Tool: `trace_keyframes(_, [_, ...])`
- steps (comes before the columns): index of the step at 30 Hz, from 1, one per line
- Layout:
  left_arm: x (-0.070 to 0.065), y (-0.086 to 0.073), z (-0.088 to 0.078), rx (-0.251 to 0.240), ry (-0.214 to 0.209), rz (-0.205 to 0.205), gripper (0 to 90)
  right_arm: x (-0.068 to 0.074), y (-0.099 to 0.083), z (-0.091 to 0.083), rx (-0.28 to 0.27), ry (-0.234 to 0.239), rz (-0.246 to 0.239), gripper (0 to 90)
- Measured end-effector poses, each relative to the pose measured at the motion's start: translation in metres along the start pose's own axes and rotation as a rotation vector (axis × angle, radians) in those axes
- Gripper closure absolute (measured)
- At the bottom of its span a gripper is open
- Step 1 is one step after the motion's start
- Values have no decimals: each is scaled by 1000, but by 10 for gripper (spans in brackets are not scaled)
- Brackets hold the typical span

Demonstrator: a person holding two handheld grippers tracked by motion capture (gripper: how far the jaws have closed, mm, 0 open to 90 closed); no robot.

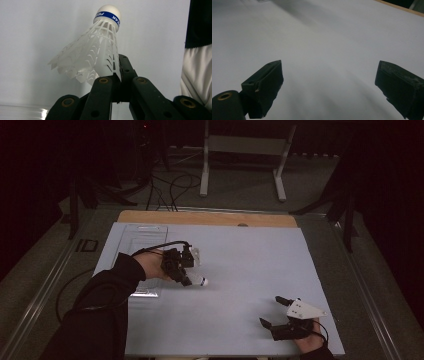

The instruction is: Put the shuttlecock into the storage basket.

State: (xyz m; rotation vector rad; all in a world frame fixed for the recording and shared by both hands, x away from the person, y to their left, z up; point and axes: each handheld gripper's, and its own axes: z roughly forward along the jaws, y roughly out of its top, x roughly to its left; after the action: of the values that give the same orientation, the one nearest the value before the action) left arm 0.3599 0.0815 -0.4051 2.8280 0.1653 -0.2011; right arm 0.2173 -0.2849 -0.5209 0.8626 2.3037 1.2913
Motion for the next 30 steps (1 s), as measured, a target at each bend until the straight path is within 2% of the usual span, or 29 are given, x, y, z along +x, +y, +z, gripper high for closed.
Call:
trace_keyframes(6, [1,-3,-7,-18,16,-24,900,0,0,0,0,2,-1,77])
trace_keyframes(7, [2,-5,-10,-15,24,-42,900,0,0,0,0,1,-3,78])
trace_keyframes(16, [4,-15,-22,-21,56,-79,900,0,0,0,-1,0,-3,77])
trace_keyframes(17, [5,-17,-25,-29,64,-93,900,0,0,0,0,1,-3,78])
trace_keyframes(26, [6,-29,-35,-35,73,-105,900,0,0,-1,1,2,-4,77])
trace_keyframes(30, [6,-36,-42,-43,82,-129,900,0,0,0,0,3,-4,77])
